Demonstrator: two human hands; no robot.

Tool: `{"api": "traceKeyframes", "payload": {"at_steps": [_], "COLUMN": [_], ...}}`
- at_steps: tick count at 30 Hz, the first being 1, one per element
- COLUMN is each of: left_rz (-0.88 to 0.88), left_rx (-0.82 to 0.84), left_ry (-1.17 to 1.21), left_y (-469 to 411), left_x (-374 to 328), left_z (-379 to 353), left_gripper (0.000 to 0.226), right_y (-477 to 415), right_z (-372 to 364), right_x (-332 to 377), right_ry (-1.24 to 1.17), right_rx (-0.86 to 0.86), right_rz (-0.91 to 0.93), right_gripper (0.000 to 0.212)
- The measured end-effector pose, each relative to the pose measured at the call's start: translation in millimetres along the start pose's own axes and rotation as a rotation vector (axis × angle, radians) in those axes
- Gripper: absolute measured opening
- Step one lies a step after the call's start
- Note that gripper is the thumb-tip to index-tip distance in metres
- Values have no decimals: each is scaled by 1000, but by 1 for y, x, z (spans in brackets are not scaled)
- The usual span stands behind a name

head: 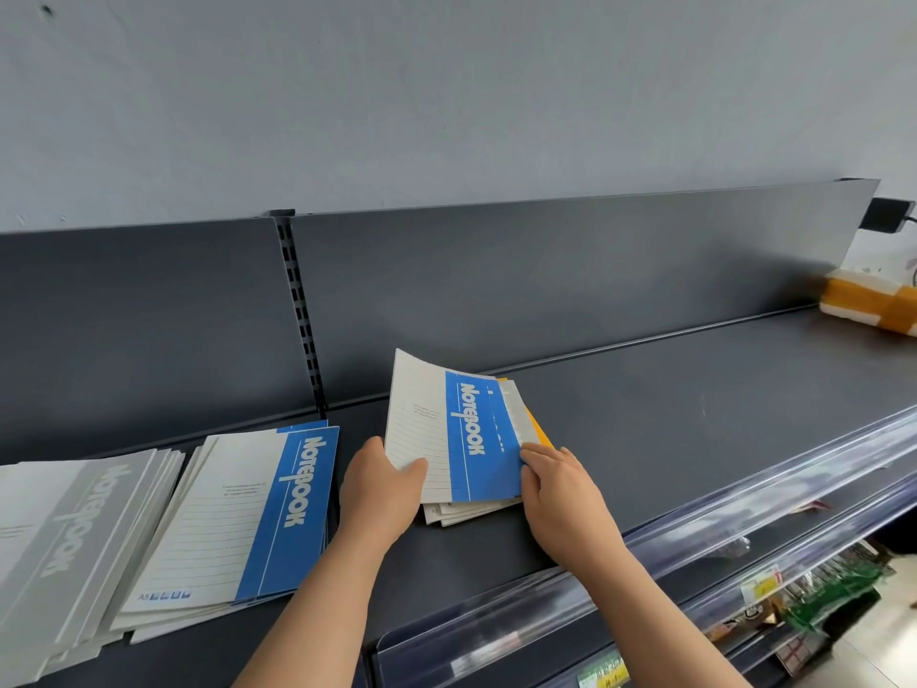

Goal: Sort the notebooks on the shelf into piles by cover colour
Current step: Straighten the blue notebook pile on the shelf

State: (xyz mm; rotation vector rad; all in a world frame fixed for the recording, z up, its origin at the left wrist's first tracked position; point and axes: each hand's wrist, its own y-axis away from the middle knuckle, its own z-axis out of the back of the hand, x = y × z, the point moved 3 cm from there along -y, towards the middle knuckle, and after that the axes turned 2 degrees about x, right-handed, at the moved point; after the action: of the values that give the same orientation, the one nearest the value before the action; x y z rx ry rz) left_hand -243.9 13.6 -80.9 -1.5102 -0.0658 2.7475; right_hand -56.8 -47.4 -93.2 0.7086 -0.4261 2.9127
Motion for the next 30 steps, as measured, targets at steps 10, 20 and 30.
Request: {"api": "traceKeyframes", "payload": {"at_steps": [10, 20, 30], "left_rz": [-12, -23, -72], "left_rx": [-34, -82, -190], "left_ry": [88, 53, 126], "left_y": [7, 12, 26], "left_x": [6, 5, 4], "left_z": [11, 17, 63], "left_gripper": [20, 20, 15], "right_y": [2, 6, 1], "right_z": [-3, 5, 3], "right_x": [1, 12, 14], "right_ry": [71, 72, 254], "right_rx": [-40, -19, -46], "right_rz": [107, 150, 71], "right_gripper": [30, 35, 26]}}
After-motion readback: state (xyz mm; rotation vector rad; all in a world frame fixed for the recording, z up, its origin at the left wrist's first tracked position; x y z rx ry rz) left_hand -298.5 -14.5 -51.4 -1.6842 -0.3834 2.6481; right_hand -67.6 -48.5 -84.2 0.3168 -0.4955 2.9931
